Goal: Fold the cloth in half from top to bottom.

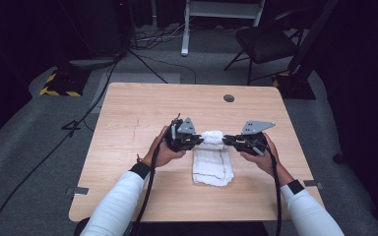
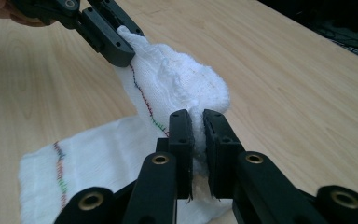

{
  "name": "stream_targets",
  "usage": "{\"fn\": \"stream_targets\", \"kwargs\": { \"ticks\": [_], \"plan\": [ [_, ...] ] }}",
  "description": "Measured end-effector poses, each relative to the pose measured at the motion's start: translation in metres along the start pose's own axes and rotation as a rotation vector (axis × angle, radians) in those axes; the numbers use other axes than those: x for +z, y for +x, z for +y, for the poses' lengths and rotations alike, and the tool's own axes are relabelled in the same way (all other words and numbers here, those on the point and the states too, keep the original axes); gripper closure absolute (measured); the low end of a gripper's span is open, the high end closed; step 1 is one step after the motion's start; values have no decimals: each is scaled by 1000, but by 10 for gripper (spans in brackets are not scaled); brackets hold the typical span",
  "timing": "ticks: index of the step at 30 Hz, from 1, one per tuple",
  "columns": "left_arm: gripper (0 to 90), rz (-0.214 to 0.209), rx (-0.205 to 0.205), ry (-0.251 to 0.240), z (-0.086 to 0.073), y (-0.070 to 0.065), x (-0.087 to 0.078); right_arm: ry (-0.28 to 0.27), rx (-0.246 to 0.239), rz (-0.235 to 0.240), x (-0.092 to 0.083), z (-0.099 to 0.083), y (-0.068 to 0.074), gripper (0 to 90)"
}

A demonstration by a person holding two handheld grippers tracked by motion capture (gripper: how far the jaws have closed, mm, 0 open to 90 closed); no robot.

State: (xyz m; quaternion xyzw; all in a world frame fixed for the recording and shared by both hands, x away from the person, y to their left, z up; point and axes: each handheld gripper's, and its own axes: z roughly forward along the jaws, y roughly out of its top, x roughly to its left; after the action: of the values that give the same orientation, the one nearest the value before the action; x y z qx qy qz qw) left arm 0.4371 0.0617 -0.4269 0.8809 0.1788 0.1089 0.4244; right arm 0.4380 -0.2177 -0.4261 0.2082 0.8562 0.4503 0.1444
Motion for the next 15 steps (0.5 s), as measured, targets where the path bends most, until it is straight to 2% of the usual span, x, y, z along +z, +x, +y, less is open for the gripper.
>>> {"fn": "stream_targets", "kwargs": {
  "ticks": [9, 15],
  "plan": [
    [813, -33, 42, 38, -11, -22, -1, 44, -54, 44, -10, -16, 24, 822],
    [812, -63, 77, 72, -19, -39, -3, 67, -48, 70, -15, -29, 34, 819]
  ]
}}
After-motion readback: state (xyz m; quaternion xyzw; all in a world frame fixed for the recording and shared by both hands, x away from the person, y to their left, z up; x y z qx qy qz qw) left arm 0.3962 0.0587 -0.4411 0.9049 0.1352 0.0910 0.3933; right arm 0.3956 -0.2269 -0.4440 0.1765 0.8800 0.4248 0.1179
